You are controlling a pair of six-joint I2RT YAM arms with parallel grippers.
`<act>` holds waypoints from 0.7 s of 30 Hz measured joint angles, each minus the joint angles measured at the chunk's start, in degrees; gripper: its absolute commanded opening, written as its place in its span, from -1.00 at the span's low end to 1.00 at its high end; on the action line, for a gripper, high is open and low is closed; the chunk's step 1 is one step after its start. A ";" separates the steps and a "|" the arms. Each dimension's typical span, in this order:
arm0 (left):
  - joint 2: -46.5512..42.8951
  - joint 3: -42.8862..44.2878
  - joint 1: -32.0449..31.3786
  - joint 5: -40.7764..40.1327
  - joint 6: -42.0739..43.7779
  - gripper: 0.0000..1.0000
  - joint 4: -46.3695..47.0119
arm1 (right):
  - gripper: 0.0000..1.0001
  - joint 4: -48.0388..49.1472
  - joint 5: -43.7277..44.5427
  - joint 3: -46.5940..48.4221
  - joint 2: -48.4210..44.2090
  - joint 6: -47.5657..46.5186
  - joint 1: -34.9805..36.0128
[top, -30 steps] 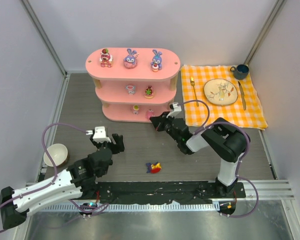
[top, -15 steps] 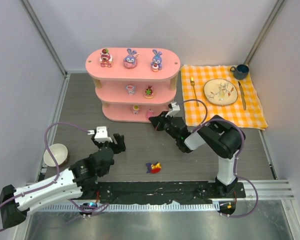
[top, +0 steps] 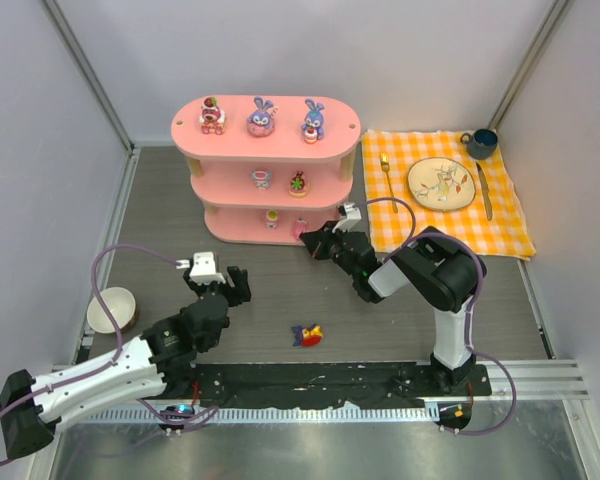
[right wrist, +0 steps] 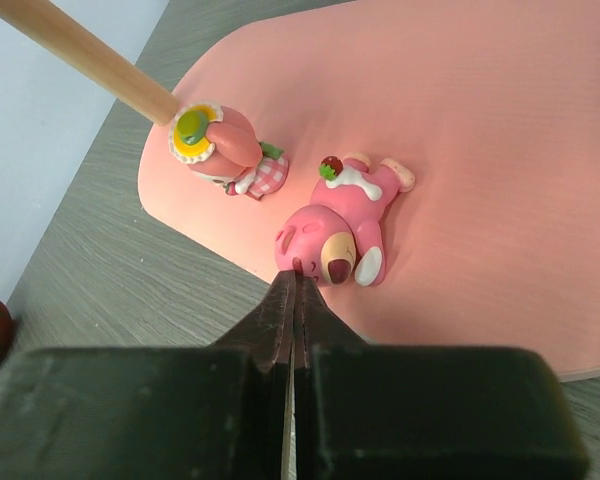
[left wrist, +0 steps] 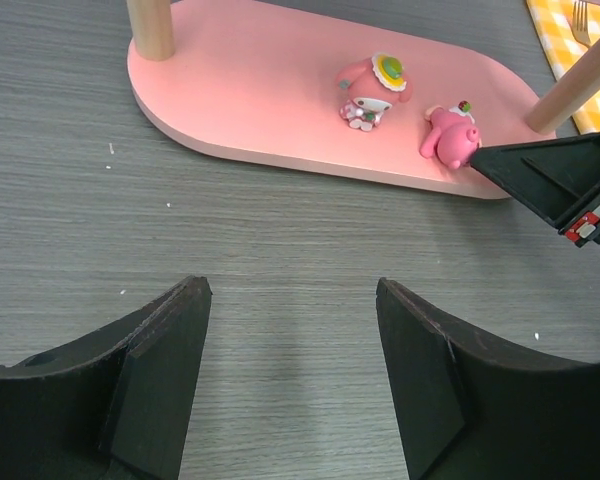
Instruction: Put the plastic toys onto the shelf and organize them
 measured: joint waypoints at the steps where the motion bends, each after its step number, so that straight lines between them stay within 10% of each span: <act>1: 0.07 -0.04 0.17 0.13 0.09 0.43 0.24 | -0.99 0.07 -0.13 0.07 0.13 0.02 -0.09; 21: 0.96 -0.79 2.69 1.92 1.03 0.43 1.95 | -0.98 0.81 -1.16 1.86 2.64 0.76 -1.51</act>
